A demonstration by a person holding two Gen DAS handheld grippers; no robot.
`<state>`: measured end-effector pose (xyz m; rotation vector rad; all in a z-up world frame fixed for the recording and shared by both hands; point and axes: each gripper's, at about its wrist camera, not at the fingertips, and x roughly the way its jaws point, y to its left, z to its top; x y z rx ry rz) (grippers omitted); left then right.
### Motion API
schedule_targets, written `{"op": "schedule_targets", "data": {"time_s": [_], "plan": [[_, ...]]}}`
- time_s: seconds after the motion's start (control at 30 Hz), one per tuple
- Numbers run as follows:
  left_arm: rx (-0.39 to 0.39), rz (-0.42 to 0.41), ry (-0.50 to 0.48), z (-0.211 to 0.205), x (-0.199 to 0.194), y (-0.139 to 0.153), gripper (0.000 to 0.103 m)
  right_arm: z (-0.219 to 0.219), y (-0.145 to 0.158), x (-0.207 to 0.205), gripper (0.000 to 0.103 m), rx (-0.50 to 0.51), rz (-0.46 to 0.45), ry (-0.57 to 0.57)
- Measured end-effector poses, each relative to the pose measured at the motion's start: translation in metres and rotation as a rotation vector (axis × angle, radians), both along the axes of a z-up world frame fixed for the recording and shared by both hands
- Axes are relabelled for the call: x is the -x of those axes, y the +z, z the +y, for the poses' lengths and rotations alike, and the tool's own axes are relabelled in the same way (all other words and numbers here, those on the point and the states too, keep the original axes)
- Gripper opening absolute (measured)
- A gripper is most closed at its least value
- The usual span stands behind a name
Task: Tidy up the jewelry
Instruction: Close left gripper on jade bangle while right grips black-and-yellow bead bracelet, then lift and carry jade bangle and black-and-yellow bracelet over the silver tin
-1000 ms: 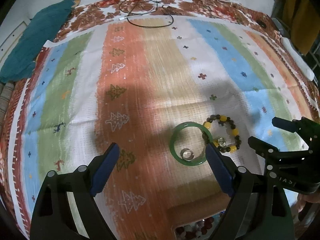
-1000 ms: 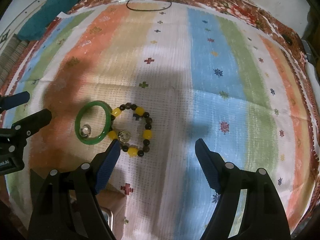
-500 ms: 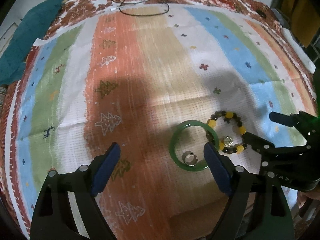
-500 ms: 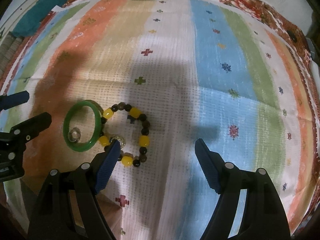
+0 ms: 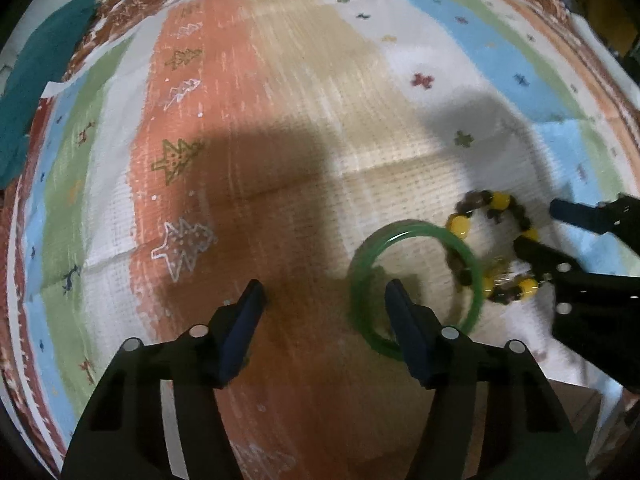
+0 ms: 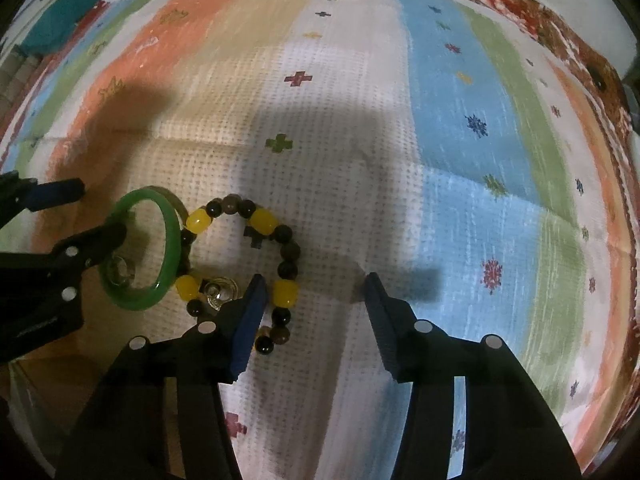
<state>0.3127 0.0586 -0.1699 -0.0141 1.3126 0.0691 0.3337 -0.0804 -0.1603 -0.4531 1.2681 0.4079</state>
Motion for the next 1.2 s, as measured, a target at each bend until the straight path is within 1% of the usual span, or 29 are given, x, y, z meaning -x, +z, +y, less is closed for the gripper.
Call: {"op": "schedule_targets", "data": {"time_s": [0.03,0.1,0.13,0.17,0.2,0.23,0.27,0.33,0.43,0.53,0.8,0.93,0.97,1.2], "plan": [[-0.01,0.001,-0.009,-0.001,0.0,-0.003,0.059,0.0,0.0,0.0,0.048,0.001,-0.004,0.004],[-0.014,-0.005,-0.026,-0.004,0.001,-0.004,0.055,0.001,-0.001,0.001,0.042,0.007,-0.016,0.01],[-0.014,-0.005,-0.027,-0.005,0.001,-0.004,0.049,0.001,0.0,0.002,0.036,0.007,-0.018,0.009],[-0.019,-0.002,-0.02,-0.005,0.001,-0.004,0.039,0.002,0.0,0.003,0.028,0.006,-0.019,0.01],[-0.016,0.001,-0.014,-0.004,0.002,-0.003,0.035,0.002,0.001,0.003,0.025,0.005,-0.021,0.008],[-0.012,0.008,-0.005,-0.003,0.002,-0.003,0.023,0.002,0.002,0.003,0.016,0.001,-0.023,0.008],[-0.012,0.013,0.0,-0.003,0.002,-0.003,0.013,0.002,0.003,0.003,0.013,0.001,-0.026,0.006],[-0.009,0.021,0.004,-0.002,0.002,-0.002,0.007,-0.001,0.005,0.004,0.013,-0.002,-0.034,0.007],[-0.026,0.026,0.007,-0.004,0.006,0.002,0.007,-0.003,0.014,0.006,0.012,-0.007,-0.07,0.014],[-0.028,0.013,0.025,-0.003,0.012,0.01,0.006,-0.005,0.027,0.006,0.012,-0.027,-0.101,0.01],[-0.019,-0.025,0.076,0.008,0.033,0.033,0.007,-0.006,0.057,0.007,0.012,-0.104,-0.115,-0.003],[-0.009,-0.056,0.104,0.008,0.044,0.05,0.007,-0.005,0.072,0.009,0.012,-0.155,-0.132,-0.003],[-0.007,-0.06,0.105,0.008,0.04,0.051,0.007,-0.005,0.075,0.01,0.012,-0.163,-0.136,-0.003],[0.009,-0.104,0.122,0.013,0.051,0.071,0.007,-0.009,0.095,0.023,0.012,-0.206,-0.164,-0.005]]}}
